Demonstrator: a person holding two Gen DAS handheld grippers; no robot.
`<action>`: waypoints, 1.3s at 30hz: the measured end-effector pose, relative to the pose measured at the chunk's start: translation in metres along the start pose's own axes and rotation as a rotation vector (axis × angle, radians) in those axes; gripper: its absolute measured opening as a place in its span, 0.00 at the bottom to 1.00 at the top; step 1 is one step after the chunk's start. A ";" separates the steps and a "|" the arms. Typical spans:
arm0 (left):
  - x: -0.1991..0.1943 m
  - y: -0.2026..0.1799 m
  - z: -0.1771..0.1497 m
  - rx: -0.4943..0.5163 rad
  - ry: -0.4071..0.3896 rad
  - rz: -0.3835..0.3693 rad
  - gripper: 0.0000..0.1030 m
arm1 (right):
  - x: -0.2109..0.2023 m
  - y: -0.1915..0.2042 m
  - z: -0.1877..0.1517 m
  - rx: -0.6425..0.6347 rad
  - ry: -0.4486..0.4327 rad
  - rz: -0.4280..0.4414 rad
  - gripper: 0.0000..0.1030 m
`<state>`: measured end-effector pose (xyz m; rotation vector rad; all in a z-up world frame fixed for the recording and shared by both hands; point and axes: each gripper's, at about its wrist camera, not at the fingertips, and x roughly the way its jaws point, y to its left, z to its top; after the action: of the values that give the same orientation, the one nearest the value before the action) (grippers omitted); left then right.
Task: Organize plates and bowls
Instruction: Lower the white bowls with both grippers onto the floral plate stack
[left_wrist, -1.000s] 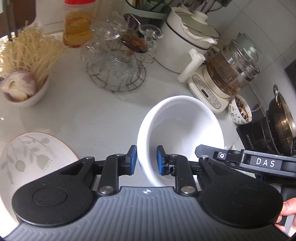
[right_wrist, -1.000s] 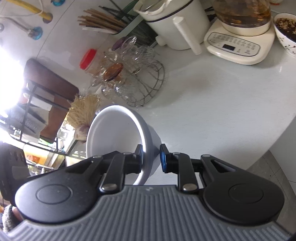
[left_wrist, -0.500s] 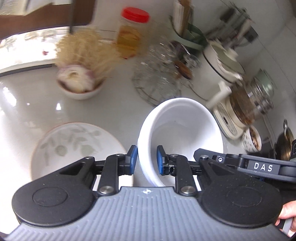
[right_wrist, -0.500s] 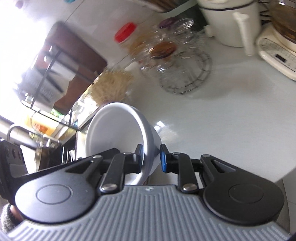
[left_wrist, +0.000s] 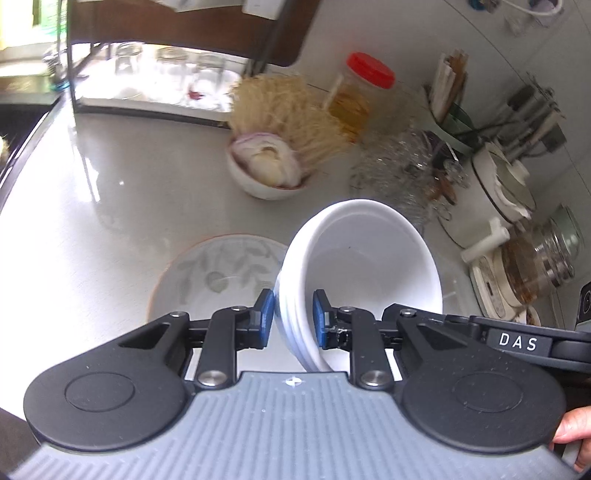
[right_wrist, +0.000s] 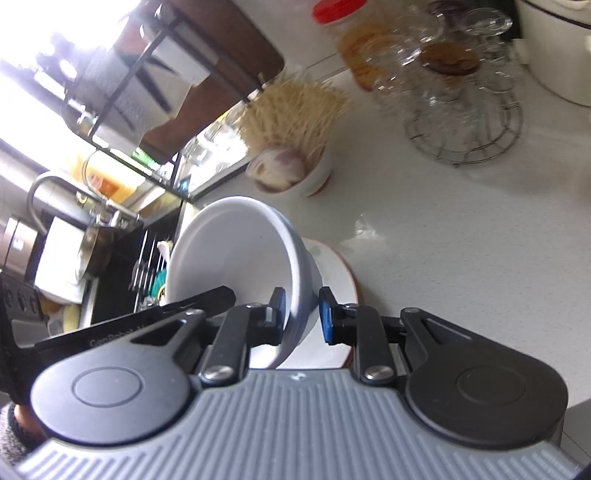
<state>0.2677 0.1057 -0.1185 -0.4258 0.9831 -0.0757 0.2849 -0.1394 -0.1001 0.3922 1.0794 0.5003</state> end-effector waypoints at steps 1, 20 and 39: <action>-0.001 0.004 -0.001 -0.009 -0.003 0.006 0.24 | 0.003 0.003 0.000 -0.011 0.009 0.001 0.22; 0.027 0.043 -0.023 -0.185 -0.004 0.108 0.24 | 0.077 0.012 0.002 -0.161 0.224 -0.008 0.22; 0.053 0.045 -0.030 -0.221 0.021 0.149 0.30 | 0.096 0.011 0.002 -0.218 0.284 -0.068 0.23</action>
<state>0.2667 0.1243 -0.1918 -0.5530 1.0452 0.1645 0.3211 -0.0763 -0.1644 0.0931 1.2920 0.6190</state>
